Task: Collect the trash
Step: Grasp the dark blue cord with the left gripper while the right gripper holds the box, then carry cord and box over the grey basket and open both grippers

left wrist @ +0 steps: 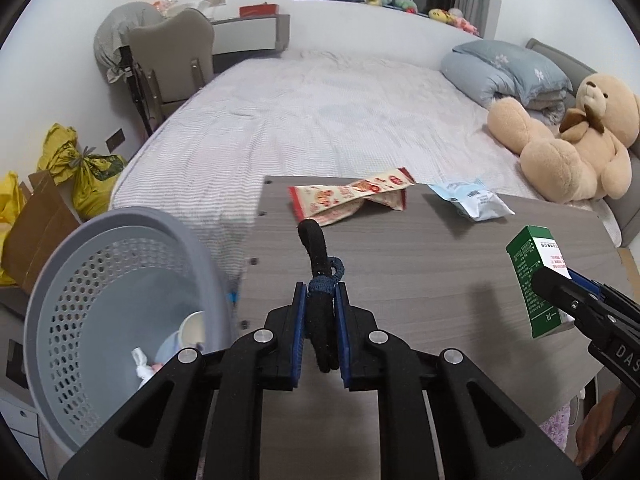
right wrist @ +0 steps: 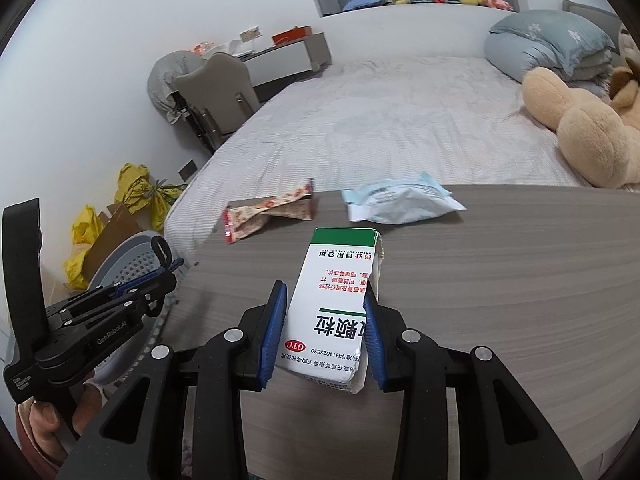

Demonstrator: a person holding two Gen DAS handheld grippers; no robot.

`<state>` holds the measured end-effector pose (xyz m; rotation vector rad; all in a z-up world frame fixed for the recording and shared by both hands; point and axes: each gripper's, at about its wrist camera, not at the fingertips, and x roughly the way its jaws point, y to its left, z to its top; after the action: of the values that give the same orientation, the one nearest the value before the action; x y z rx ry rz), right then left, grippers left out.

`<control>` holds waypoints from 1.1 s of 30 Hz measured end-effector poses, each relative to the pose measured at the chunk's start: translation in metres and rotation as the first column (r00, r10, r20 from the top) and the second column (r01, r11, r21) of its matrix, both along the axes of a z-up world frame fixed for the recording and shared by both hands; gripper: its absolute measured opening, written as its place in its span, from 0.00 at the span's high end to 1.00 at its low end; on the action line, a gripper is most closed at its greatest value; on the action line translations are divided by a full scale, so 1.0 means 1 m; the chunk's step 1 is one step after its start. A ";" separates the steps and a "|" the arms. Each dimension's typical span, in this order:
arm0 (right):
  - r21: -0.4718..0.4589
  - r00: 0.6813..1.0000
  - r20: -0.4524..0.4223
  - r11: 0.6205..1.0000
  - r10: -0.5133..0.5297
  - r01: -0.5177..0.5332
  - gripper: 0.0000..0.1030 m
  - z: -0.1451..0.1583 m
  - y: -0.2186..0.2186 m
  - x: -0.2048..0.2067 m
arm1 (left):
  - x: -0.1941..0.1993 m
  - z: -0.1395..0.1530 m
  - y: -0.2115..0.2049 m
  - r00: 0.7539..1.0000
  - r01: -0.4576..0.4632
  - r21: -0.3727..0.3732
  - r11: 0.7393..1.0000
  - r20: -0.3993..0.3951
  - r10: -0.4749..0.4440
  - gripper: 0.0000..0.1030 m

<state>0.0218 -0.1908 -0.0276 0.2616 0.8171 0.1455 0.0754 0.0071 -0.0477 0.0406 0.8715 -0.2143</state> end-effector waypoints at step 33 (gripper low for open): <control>0.008 0.854 -0.050 0.856 0.517 -0.518 0.65 -0.013 0.248 0.073 | -0.012 -0.020 0.206 0.940 -0.334 0.011 0.943 -0.073 0.334 0.86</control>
<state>0.0945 0.0568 -0.0409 0.0313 0.9252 0.6482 0.0638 0.2129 -0.0676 -0.1173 0.9379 0.1028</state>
